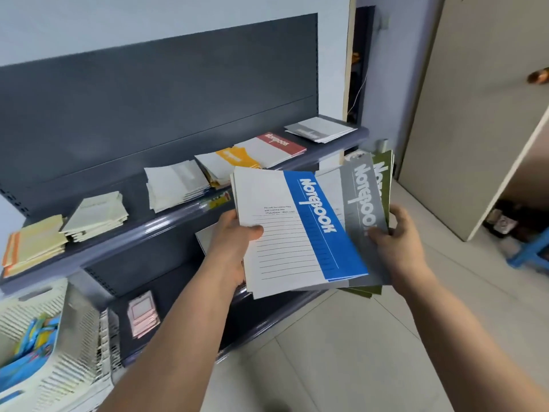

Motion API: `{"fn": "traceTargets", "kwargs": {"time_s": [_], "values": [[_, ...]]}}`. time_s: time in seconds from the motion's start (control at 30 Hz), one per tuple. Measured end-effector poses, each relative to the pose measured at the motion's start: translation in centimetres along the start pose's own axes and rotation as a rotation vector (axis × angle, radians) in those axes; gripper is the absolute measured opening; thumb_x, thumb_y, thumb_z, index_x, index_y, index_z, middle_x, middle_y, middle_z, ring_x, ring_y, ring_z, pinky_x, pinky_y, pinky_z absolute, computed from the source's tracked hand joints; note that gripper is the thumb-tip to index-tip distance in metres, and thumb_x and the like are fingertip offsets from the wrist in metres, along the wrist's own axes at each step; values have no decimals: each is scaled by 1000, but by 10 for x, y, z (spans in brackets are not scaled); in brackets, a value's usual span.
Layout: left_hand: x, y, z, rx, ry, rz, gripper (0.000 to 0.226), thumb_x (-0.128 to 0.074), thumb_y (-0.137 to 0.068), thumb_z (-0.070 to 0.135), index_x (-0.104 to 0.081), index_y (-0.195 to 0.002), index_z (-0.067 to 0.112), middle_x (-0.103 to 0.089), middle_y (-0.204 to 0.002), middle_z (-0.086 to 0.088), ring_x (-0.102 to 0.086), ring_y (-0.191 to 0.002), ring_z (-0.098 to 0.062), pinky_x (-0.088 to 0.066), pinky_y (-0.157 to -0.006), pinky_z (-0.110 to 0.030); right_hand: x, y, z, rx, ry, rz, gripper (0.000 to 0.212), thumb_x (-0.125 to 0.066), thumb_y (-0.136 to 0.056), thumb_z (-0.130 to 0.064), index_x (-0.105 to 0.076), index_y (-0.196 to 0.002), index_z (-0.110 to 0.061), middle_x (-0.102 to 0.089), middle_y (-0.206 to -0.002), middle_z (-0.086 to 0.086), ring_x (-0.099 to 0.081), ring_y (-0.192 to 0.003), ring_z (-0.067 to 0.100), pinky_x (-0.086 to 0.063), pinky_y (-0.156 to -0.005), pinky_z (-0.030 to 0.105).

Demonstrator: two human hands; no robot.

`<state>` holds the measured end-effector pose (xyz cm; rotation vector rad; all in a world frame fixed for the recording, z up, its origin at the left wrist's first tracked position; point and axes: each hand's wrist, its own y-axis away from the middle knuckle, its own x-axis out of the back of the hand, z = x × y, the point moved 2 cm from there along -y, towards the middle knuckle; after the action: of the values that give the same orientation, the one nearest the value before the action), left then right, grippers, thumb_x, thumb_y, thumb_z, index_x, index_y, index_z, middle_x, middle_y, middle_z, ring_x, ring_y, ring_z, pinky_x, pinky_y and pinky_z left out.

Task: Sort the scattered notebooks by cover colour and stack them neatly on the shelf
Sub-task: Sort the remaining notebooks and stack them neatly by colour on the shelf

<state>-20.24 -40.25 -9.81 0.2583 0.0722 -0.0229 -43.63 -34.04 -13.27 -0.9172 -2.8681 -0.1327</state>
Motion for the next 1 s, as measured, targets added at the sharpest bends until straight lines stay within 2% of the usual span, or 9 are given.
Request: {"fn": "traceTargets", "kwargs": {"time_s": [0.13,0.23,0.3,0.4,0.53,0.7,0.83,0.93,1.0], "values": [[-13,-66,8,-29,-10,15,44,-58,-87,-9,-53,-123,14,-68,-110,-9,-68,-90,-29,-55,-79,-50,-14,-63,1,-2,21,34,40,-49,-95,-12,-43,-129,-31,-63,-96,-11,-64,-84,16,-55,-83,50],[-14,-125,21,-59,22,32,43,-58,-87,-9,-53,-122,14,-68,-109,-7,-67,-88,-27,-56,-73,-44,-31,-117,-6,27,34,57,41,-49,-97,-14,-40,-133,-31,-59,-91,-15,-60,-80,10,-53,-77,44],[-12,-160,31,-58,53,67,40,-57,-87,-11,-53,-120,13,-67,-107,-8,-66,-85,-25,-53,-67,-37,-41,-147,-13,27,18,55,40,-48,-97,-12,-41,-131,-31,-58,-88,-15,-60,-78,9,-52,-72,40],[-19,-218,54,-57,103,68,40,-56,-86,-13,-52,-121,7,-65,-112,-10,-65,-84,-25,-52,-67,-35,-61,-196,-21,-6,-21,40,36,-49,-97,-7,-43,-121,-33,-60,-87,-13,-62,-75,12,-51,-60,32],[-44,-268,80,-74,176,64,36,-50,-88,-14,-56,-115,9,-66,-93,-6,-64,-74,-20,-49,-60,-31,-80,-243,-28,-32,-89,64,34,-50,-96,-4,-43,-117,-31,-61,-86,-8,-61,-72,15,-47,-56,27],[-61,-322,96,-42,250,133,21,-55,-89,-5,-62,-96,14,-68,-98,-8,-66,-78,-22,-52,-63,-34,-90,-304,-37,-52,-215,140,43,-54,-93,0,-46,-128,-23,-62,-107,4,-60,-80,20,-50,-66,32],[-78,-352,111,-29,255,209,15,-60,-88,-1,-62,-97,11,-69,-91,-7,-66,-78,-24,-55,-63,-36,-92,-359,-40,-73,-313,103,45,-54,-93,-3,-44,-133,-22,-61,-98,-3,-60,-75,15,-48,-56,29],[-97,-369,119,-43,260,246,15,-61,-88,0,-62,-98,12,-69,-94,-8,-67,-83,-25,-56,-69,-41,-98,-402,-42,-86,-349,56,48,-53,-94,-1,-42,-135,-23,-60,-108,0,-62,-85,22,-51,-66,37],[-112,-379,122,-43,298,266,16,-59,-90,0,-62,-101,10,-68,-92,-7,-66,-82,-24,-56,-67,-40,-103,-432,-42,-95,-377,23,48,-52,-93,1,-43,-134,-21,-59,-113,4,-61,-93,26,-52,-74,41]]}}
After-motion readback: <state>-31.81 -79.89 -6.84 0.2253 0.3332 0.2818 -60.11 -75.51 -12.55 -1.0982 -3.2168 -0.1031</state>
